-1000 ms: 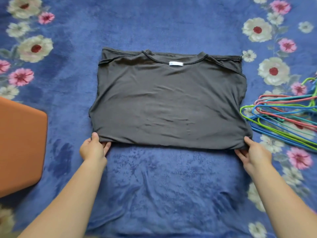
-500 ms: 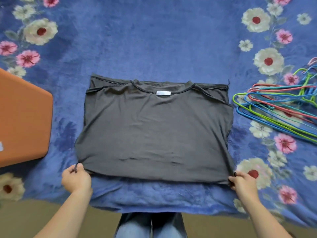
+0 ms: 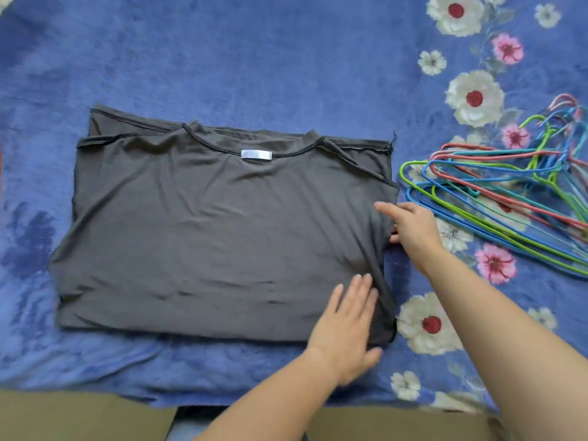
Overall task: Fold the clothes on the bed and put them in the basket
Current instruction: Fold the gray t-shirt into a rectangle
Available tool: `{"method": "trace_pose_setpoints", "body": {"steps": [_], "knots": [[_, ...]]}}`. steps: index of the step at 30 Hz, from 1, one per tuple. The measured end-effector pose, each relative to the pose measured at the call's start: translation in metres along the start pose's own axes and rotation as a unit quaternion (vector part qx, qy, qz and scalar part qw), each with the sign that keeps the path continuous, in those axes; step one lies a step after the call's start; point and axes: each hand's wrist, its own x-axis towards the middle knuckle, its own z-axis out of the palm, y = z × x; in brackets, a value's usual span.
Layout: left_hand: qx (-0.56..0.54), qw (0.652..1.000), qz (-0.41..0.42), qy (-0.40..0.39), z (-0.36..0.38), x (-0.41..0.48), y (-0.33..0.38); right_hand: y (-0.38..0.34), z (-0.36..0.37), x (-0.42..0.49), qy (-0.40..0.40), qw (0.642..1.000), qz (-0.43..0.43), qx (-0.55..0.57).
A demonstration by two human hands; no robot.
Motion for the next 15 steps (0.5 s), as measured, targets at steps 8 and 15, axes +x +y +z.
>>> {"method": "trace_pose_setpoints", "body": {"steps": [8,15], "knots": [[0.048,0.993,-0.044,-0.094,0.008,0.01,0.025,-0.026,0.013,0.02,-0.007,0.996,0.053,0.065],[-0.625,0.756,-0.189,0.042,-0.075,-0.011,-0.02,-0.078,0.022,-0.008,-0.053,0.986,0.106,0.119]]}}
